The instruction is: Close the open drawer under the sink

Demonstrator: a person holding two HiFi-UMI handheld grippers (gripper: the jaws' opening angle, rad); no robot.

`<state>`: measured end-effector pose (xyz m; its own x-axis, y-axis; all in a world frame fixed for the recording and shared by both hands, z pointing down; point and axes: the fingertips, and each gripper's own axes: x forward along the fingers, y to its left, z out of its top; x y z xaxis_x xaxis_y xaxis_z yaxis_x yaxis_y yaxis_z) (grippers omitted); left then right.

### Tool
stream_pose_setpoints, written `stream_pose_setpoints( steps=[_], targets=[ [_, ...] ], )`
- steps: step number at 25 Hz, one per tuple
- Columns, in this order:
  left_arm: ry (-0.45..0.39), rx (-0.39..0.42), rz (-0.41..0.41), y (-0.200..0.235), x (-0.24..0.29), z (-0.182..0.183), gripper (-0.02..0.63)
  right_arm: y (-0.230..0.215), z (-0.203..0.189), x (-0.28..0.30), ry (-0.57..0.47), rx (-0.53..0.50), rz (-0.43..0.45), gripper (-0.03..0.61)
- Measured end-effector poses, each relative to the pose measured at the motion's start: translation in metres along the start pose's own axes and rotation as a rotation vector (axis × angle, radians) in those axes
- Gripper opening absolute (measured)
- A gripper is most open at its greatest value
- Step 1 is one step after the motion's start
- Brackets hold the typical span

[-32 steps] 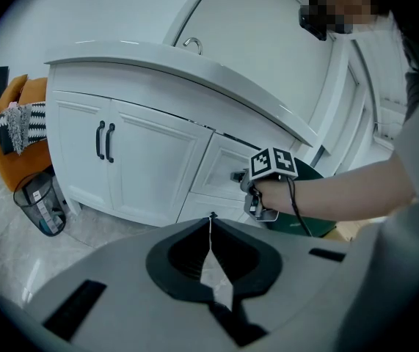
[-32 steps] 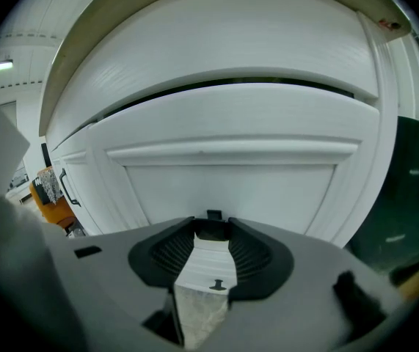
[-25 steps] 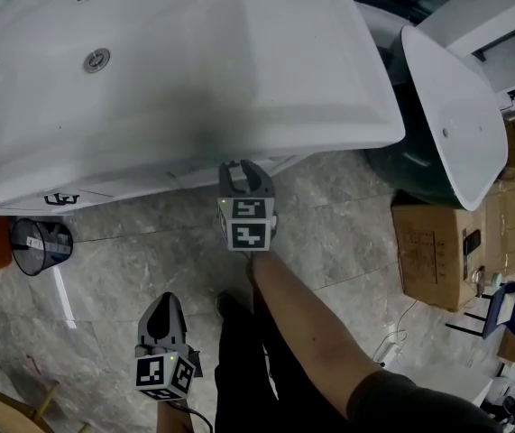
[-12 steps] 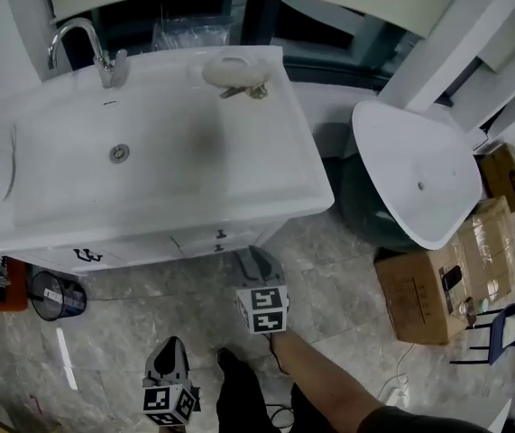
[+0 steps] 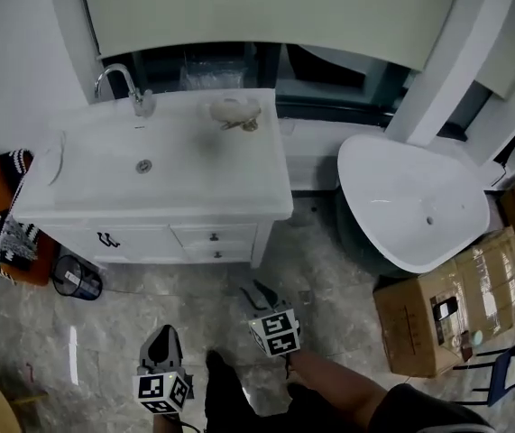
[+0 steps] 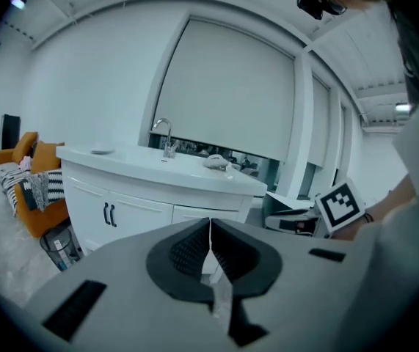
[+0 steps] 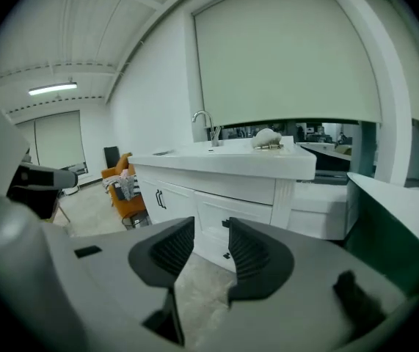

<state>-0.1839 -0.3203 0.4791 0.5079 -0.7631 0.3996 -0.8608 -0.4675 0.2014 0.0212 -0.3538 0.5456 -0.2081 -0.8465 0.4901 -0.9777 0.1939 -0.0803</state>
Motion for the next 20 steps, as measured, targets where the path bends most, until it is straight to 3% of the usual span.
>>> stream_pose_setpoints(
  steps=[5, 10, 15, 20],
  targets=[
    [-0.091, 0.009, 0.088, -0.07, -0.057, 0.005, 0.015, -0.015, -0.007, -0.077, -0.027, -0.065, 0.114, 0.152],
    [-0.16, 0.006, 0.119, -0.154, -0.115, 0.002, 0.015, -0.032, -0.026, -0.142, -0.029, -0.125, 0.247, 0.152],
    [-0.16, 0.013, 0.181, -0.175, -0.142, -0.001, 0.015, -0.029, -0.013, -0.183, -0.039, -0.187, 0.391, 0.152],
    [-0.13, -0.021, 0.211, -0.194, -0.157, -0.026, 0.015, -0.036, -0.038, -0.223, 0.001, -0.18, 0.479, 0.14]
  ],
)
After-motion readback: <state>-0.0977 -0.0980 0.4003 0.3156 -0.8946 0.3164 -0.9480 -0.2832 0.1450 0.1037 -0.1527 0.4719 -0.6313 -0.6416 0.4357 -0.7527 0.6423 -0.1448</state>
